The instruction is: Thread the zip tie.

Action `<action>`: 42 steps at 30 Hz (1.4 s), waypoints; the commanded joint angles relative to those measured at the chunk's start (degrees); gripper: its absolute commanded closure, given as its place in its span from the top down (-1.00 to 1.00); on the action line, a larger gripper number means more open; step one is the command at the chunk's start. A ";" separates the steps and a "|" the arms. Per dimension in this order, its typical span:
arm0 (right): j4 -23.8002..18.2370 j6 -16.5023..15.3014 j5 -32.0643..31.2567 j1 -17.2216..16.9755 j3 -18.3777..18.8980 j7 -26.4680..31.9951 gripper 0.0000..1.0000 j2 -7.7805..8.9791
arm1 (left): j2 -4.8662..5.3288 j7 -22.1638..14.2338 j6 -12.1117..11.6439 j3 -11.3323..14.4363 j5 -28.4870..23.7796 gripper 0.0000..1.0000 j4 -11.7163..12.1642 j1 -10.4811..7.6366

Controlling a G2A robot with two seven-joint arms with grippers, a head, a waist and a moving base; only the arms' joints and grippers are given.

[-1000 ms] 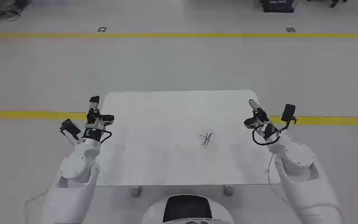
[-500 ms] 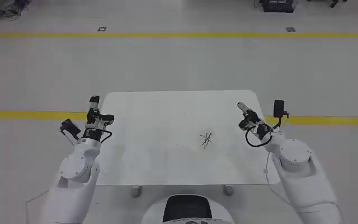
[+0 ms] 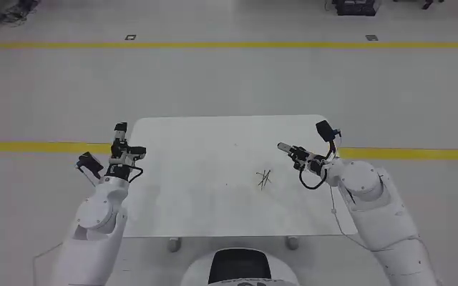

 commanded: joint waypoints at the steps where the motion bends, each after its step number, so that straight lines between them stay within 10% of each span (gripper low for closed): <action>1: -0.03 0.00 0.04 -0.02 0.02 -0.04 1.00 0.00 | 0.00 0.00 0.00 0.00 0.00 1.00 0.00 0.00; 10: -1.26 0.00 -6.19 1.75 -2.03 2.52 1.00 0.33 | 0.00 0.00 0.00 0.00 0.00 1.00 0.00 0.00; 27: 13.38 0.00 -17.31 21.10 -14.59 15.94 1.00 -3.05 | 0.00 0.00 0.00 0.00 0.00 1.00 0.00 0.00; 42: 13.38 0.00 -17.31 21.10 -14.59 15.94 1.00 -3.05 | 0.00 0.00 0.00 0.00 0.00 1.00 0.00 0.00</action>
